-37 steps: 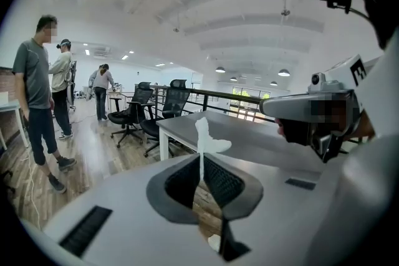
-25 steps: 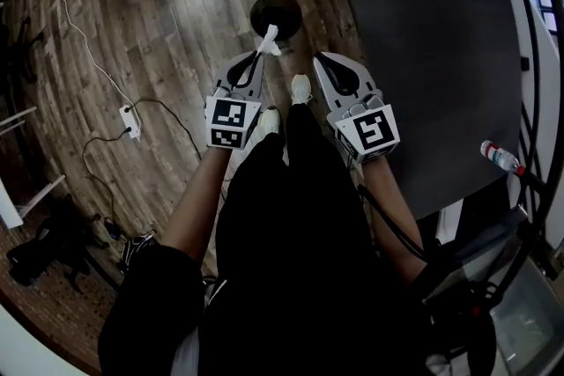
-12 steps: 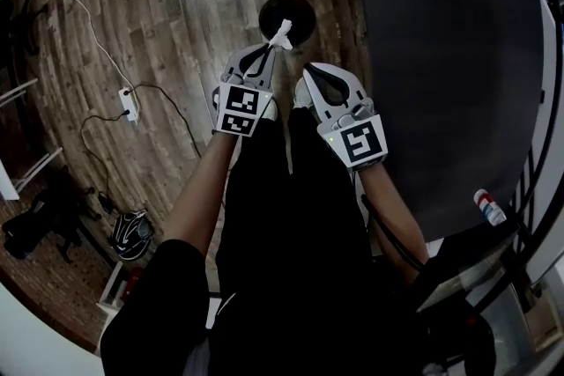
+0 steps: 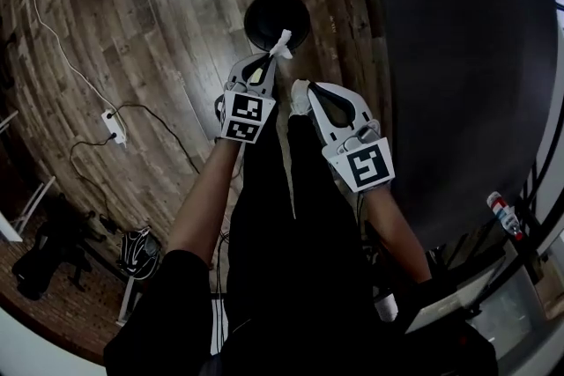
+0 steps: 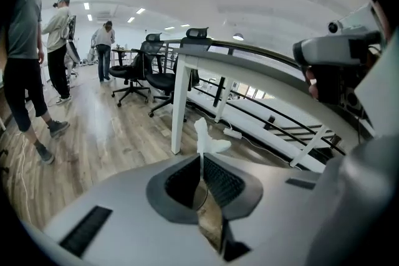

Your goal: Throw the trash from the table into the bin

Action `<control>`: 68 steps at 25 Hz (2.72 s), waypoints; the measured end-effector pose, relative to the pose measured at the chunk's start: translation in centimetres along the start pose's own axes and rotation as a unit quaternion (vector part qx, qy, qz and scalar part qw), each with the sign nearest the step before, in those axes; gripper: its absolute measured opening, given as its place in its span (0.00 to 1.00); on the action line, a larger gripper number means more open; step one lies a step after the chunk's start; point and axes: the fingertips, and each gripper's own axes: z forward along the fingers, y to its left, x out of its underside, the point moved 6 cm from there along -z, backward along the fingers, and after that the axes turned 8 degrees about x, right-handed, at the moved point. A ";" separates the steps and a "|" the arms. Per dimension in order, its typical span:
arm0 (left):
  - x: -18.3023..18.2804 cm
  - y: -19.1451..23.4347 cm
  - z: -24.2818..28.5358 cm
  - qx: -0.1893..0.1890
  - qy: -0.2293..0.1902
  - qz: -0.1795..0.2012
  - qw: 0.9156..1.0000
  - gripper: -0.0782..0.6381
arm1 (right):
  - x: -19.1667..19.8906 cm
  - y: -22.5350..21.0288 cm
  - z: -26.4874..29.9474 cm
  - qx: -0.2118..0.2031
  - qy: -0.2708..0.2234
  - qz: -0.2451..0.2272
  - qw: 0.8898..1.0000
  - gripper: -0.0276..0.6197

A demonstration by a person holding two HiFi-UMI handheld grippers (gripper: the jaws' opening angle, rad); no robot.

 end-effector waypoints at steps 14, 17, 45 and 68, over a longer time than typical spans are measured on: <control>11.9 6.2 14.1 0.046 0.078 0.014 0.996 0.14 | 10.9 -2.4 8.2 0.053 0.031 0.085 0.995 0.05; 14.5 7.4 16.7 0.043 0.096 0.017 0.994 0.14 | 13.1 -2.7 9.7 0.052 0.036 0.094 0.994 0.05; 19.0 11.6 22.7 -0.031 0.164 0.016 0.986 0.23 | 18.0 -4.8 10.5 0.046 0.035 0.116 0.992 0.05; -4.1 1.7 -0.5 -0.033 -0.007 0.012 0.999 0.12 | -1.3 -2.6 1.1 0.045 -0.038 0.041 0.997 0.05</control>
